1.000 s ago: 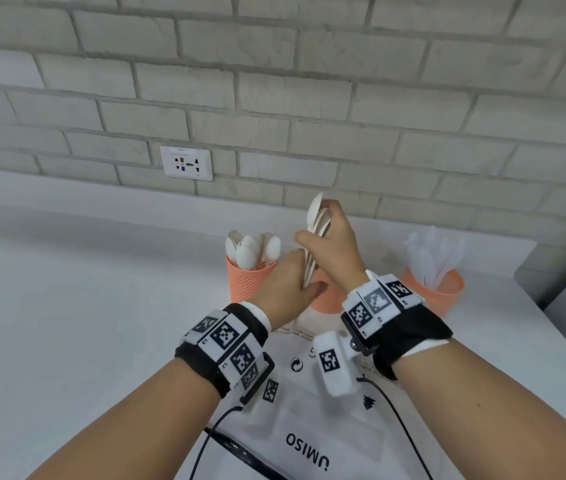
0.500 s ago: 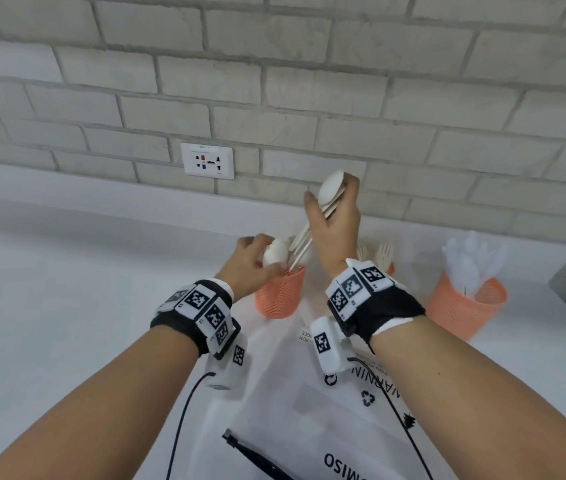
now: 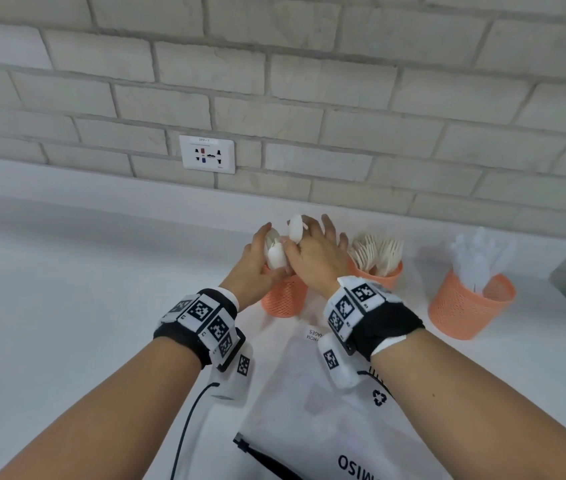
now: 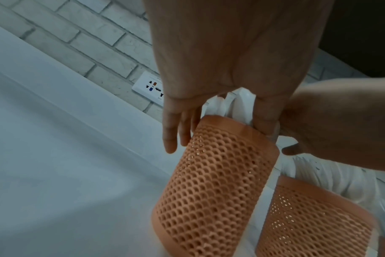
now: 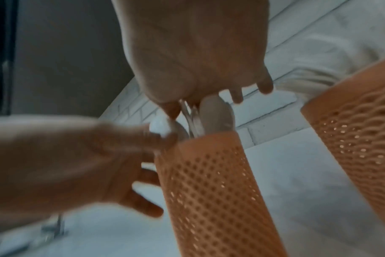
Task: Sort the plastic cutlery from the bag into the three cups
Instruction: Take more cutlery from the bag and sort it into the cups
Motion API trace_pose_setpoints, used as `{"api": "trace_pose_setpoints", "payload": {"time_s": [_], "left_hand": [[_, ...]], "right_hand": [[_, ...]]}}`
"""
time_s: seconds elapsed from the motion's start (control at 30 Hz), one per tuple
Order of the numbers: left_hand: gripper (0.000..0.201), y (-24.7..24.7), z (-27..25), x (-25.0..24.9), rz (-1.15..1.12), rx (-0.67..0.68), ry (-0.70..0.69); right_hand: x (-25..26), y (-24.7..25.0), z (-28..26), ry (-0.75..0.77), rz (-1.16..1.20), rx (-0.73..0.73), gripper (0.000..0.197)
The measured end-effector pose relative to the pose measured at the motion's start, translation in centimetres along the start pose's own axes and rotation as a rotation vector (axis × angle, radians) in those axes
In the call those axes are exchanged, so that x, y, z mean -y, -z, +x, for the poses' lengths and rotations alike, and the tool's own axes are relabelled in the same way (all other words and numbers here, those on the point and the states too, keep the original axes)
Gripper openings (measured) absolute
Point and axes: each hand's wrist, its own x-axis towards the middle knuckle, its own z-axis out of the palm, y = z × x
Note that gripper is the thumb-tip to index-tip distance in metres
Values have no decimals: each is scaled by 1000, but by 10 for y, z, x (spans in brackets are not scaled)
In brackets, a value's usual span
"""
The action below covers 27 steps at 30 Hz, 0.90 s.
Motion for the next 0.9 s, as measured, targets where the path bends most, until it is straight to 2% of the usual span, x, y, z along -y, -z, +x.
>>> {"api": "trace_pose_setpoints", "payload": {"time_s": [0.07,0.17,0.2,0.27,0.33,0.37,0.4,0.43,0.47,0.53,0.57,0.63,0.7,0.8,0.87,0.9], "left_hand": [[99,3,-2,-6,12,2,29],[107,7,-12,-23,54,7,60],[104,8,-16,-29,76,-23,42],[84,10,-25,-39,99,-190,-66],[56,12,-33,-46,101,-362,-226],[42,11,-38,-49,115,-376,-286],[31,10,-44,-52,144,-311,-324],[23,9,-51,-54,197,-171,-342],[19,5,-60,-55,279,35,-339],[18,-9,-80,-53,506,489,-278],[26,-19,-92,-48,617,665,-224],[46,-41,-114,-37,826,873,-116],[49,-60,-130,-30,995,905,-111],[19,-71,-135,-30,1003,799,-218],[9,-69,-134,-34,865,744,-197],[10,-67,-133,-38,768,697,-178]], "right_hand": [[3,15,-3,-47,152,43,66],[6,37,-16,10,360,-147,80],[7,42,-22,61,369,-217,76],[6,51,-35,166,353,-311,58],[4,59,-50,213,386,-286,34],[0,62,-59,210,394,-212,23],[-3,63,-69,198,382,-112,14],[-8,64,-81,177,333,13,9],[-12,65,-94,154,251,153,9],[-21,63,-121,92,34,453,30],[-26,60,-136,65,-75,600,45],[-34,48,-161,33,-255,814,70],[-42,37,-181,13,-325,883,86],[-56,32,-202,8,-273,845,100],[-63,33,-216,-17,-277,851,95],[-67,34,-221,0,-280,825,80]]}}
